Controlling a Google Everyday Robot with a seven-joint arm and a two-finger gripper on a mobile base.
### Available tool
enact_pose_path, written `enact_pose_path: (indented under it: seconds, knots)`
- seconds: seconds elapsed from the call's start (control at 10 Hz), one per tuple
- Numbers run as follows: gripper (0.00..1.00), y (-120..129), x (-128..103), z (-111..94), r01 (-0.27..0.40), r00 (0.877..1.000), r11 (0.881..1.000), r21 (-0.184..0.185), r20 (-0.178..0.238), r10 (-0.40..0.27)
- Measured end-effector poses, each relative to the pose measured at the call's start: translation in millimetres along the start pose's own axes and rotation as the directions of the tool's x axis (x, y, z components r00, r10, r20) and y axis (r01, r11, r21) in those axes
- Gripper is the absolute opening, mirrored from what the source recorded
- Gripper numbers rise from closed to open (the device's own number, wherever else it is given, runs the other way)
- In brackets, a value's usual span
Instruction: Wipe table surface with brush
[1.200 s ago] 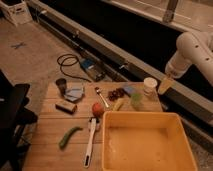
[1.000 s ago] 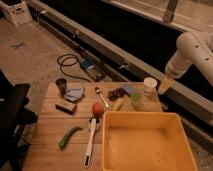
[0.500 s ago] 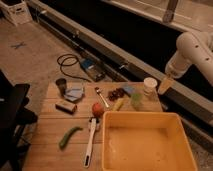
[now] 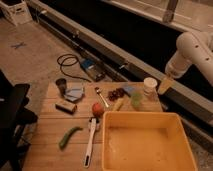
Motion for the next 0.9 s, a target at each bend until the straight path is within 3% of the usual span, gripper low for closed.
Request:
enact_pose_path:
  seconds: [0.8, 0.9]
  knots:
    - [0.80, -0.9, 0.2, -1.1, -0.002, 1.000, 1.000, 0.001, 0.002, 0.002]
    - [0.80, 0.1, -2.2, -3.2, 0.015, 1.000, 1.000, -0.002, 0.018, -0.015]
